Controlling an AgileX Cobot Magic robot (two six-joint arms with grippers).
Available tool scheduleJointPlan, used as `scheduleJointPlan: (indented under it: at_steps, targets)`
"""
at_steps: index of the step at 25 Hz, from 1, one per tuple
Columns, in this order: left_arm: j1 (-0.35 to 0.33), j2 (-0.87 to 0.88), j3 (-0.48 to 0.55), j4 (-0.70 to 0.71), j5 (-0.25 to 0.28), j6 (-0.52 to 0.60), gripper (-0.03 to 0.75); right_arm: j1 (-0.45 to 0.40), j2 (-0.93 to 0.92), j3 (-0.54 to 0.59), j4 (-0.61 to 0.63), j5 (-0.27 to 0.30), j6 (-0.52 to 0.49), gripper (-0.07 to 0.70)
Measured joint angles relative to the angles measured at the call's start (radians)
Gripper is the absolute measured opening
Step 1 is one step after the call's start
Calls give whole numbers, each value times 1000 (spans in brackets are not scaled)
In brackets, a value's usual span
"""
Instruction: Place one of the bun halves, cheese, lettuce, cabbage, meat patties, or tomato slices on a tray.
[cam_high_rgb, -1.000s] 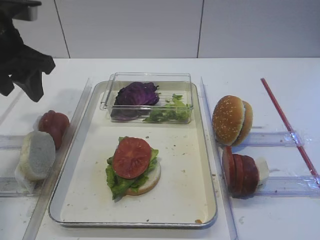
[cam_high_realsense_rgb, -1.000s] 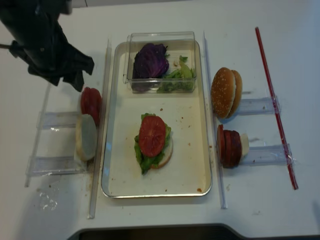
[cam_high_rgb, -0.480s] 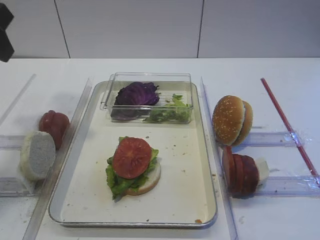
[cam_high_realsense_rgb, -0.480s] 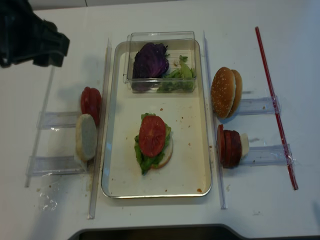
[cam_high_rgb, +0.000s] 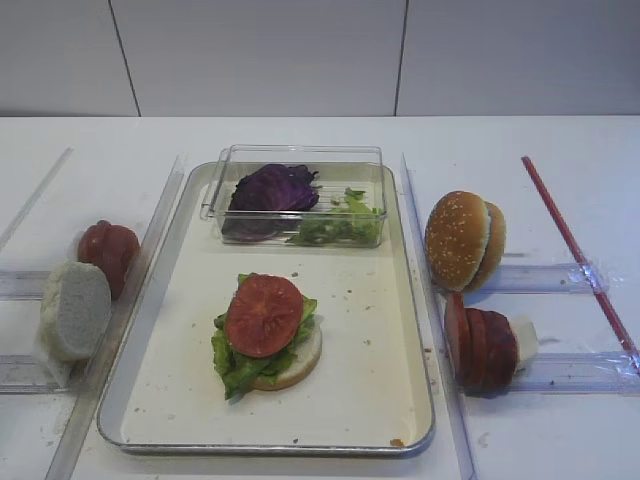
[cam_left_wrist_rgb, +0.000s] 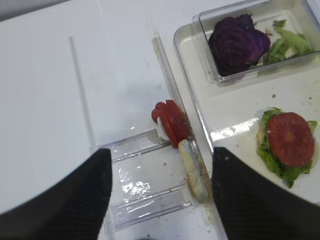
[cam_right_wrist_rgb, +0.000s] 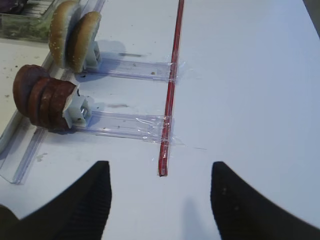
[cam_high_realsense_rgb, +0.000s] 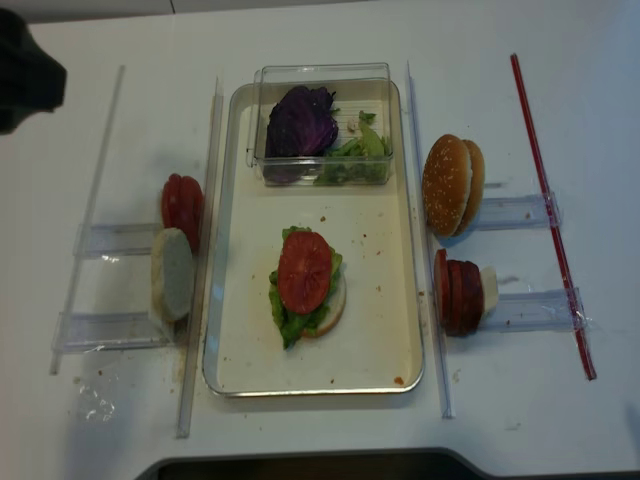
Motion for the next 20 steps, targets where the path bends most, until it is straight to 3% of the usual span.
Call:
scheduleJointPlan:
  at_steps: [9,20]
  targets:
    - [0,-181,33,0,8,0,401,0,0,0,0,0,0,454]
    - [0,-494,344,25,12,0,401,0,0,0,0,0,-2,454]
